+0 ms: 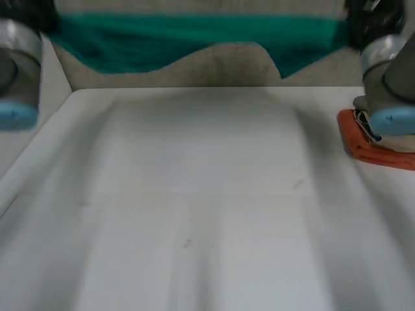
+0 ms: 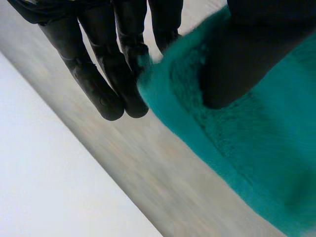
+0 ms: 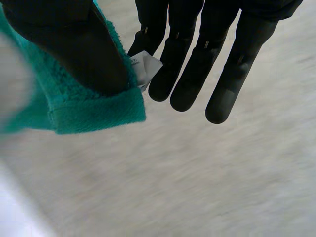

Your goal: Fold the laundry.

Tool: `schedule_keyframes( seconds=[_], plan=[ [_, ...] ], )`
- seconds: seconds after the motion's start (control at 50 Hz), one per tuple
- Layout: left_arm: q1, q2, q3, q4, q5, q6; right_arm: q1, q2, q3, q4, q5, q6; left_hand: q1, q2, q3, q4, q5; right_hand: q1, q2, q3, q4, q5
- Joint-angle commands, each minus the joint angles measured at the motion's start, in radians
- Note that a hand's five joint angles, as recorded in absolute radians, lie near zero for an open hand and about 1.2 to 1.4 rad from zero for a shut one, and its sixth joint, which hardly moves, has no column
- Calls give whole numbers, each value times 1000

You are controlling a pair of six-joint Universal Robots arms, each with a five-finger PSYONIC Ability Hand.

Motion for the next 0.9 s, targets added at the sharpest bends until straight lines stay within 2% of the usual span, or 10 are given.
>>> schedule_keyframes(
  seconds=[0.02, 0.24, 0.26, 0.32, 0.36, 0.42, 0.56, 0.74, 0.8, 0.9],
  plan=[
    [-10, -94, -268, -16, 45, 3, -3, 56, 247, 152, -179, 5, 225, 197, 204, 198, 235, 276, 212, 202, 195, 215],
    [-3, -99, -428, -10, 76, 49, -56, 130, 336, 296, -160, -21, 225, 197, 204, 198, 235, 276, 212, 202, 195, 215],
    [-3, -84, -440, -5, 80, 47, -64, 113, 335, 318, -157, -7, 225, 197, 204, 198, 235, 93, 29, 19, 12, 32],
    [-6, -61, -452, 1, 80, 44, -73, 81, 339, 341, -150, 29, 225, 197, 204, 198, 235, -182, -246, -256, -262, -243],
    [-9, -39, -465, 7, 83, 40, -79, 50, 349, 347, -144, 71, 225, 197, 204, 198, 235, -492, -556, -566, -573, -553],
    [-9, -15, -481, 16, 83, 37, -85, 12, 375, 350, -147, 105, 225, 197, 204, 198, 235, -646, -710, -720, -727, -707],
    [-3, 16, -511, 30, 94, 29, -122, -41, 442, 344, -202, 25, 225, 197, 204, 198, 235, -690, -754, -764, -771, -751],
    [9, 21, -520, 30, 103, 26, -162, -102, 609, 407, -463, -151, 225, 197, 204, 198, 235, -467, -531, -541, -548, -528],
    [14, 21, -515, 30, 105, 20, -162, -94, 634, 412, -499, -150, 225, 197, 204, 198, 235, -397, -461, -471, -478, -458],
    [17, 22, -500, 27, 105, 14, -151, -64, 625, 370, -496, -121, 225, 197, 204, 198, 235, -420, -484, -494, -501, -481]
  ],
)
